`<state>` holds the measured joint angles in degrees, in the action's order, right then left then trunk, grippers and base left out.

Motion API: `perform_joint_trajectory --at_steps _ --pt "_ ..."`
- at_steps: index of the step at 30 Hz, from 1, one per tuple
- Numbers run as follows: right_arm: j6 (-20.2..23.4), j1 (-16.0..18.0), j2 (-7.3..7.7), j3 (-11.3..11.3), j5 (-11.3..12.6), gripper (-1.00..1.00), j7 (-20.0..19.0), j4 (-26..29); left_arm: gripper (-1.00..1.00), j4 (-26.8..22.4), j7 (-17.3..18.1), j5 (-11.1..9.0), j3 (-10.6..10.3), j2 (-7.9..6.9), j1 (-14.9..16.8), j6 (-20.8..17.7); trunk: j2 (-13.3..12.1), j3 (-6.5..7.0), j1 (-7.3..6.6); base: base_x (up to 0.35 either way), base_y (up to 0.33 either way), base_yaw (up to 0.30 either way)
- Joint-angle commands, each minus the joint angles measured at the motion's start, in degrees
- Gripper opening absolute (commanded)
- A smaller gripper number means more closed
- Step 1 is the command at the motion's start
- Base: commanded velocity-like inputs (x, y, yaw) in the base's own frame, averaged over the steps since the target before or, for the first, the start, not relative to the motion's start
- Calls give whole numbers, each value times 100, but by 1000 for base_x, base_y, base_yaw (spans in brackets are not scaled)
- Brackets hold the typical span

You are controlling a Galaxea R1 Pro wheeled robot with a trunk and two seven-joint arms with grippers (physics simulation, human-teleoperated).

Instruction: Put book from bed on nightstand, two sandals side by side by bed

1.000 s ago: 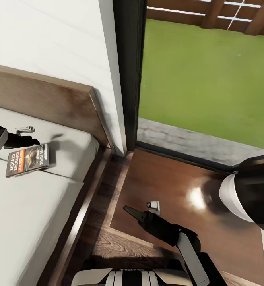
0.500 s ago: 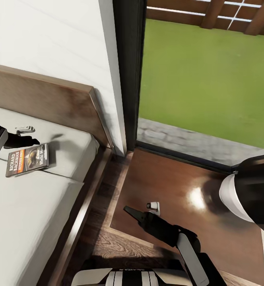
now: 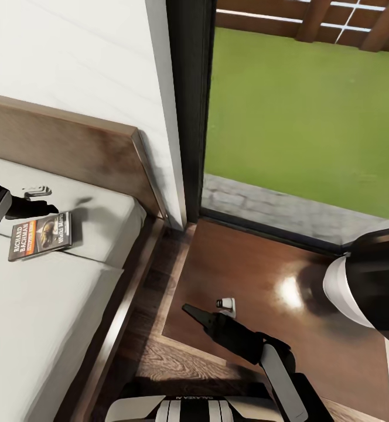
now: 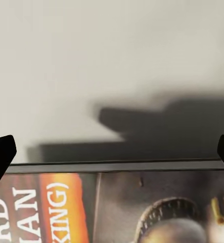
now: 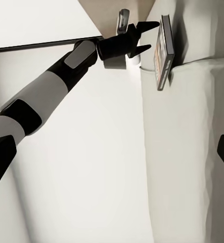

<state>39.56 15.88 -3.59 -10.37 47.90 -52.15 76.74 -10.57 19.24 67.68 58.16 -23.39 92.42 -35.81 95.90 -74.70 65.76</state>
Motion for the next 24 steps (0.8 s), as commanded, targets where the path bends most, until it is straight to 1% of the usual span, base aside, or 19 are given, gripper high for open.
perform_joint_trajectory --at_steps 1,24 --pt "37 2 -1 0 33 100 3 -1 100 -11 45 60 37 1 4 -14 1 -5 0 0 0 0" --pt "47 2 -1 0 28 100 7 -1 100 -15 45 59 35 -1 4 -14 1 -101 0 0 0 0"
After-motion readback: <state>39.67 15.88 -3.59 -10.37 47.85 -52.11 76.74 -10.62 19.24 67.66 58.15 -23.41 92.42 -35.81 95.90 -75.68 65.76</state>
